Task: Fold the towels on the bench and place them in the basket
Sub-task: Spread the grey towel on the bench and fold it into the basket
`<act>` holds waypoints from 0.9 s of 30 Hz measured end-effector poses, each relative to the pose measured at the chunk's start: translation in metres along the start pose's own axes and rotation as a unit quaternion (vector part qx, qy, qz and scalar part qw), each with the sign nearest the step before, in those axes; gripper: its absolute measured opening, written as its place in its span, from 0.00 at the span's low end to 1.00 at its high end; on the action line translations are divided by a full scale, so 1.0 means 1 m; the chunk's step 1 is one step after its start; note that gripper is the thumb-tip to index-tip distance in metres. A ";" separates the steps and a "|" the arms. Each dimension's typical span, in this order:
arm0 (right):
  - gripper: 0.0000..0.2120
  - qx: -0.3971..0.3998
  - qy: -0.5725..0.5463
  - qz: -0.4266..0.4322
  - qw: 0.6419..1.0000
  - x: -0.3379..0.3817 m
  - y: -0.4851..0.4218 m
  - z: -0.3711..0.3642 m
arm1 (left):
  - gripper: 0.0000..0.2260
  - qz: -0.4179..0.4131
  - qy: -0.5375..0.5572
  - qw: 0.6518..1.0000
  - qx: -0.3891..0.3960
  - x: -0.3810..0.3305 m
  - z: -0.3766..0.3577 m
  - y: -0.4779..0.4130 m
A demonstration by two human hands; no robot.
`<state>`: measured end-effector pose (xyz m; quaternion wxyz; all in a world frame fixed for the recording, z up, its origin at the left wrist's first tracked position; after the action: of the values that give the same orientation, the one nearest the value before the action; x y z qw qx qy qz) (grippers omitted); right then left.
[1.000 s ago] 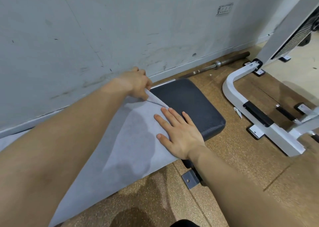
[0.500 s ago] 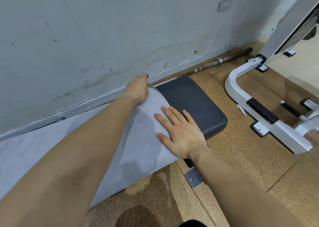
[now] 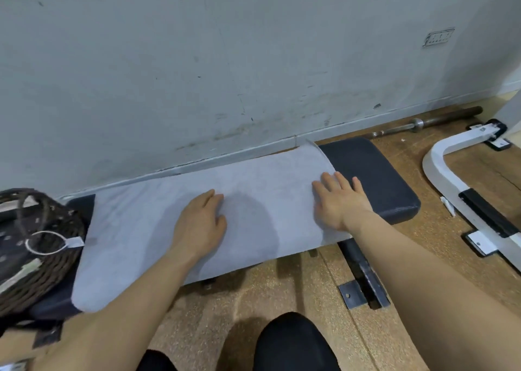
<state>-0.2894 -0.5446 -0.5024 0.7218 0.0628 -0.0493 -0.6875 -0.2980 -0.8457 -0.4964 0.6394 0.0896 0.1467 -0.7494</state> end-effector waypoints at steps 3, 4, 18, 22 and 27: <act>0.27 -0.071 -0.012 0.037 0.997 0.062 0.011 0.019 | 0.25 0.070 -0.019 0.997 -0.027 0.052 0.021 0.036; 0.26 -0.085 -0.041 0.055 0.994 0.089 0.016 0.021 | 0.25 0.092 -0.022 0.995 -0.035 0.067 0.027 0.047; 0.12 -0.155 -0.182 0.268 0.933 0.397 0.082 0.009 | 0.17 0.222 -0.065 0.967 -0.108 0.194 0.085 0.147; 0.15 -0.150 -0.196 0.236 0.940 0.405 0.086 0.001 | 0.16 0.267 -0.012 0.954 -0.137 0.201 0.094 0.164; 0.20 -0.113 -0.208 0.233 0.943 0.400 0.085 -0.005 | 0.14 0.323 0.053 0.930 -0.166 0.202 0.095 0.185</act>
<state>-0.1847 -0.9403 -0.5001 0.8381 -0.1767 -0.1334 -0.4986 -0.1446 -1.0918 -0.4920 0.8441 0.0649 0.2656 -0.4613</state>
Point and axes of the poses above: each hand's wrist, its own y-axis away from the middle knuckle, its own z-axis out of the back of the hand, x = y × z, the point moved 9 cm from there along -y, towards the middle knuckle, and after that the axes turned 9 degrees about -x, right-handed, at the moved point
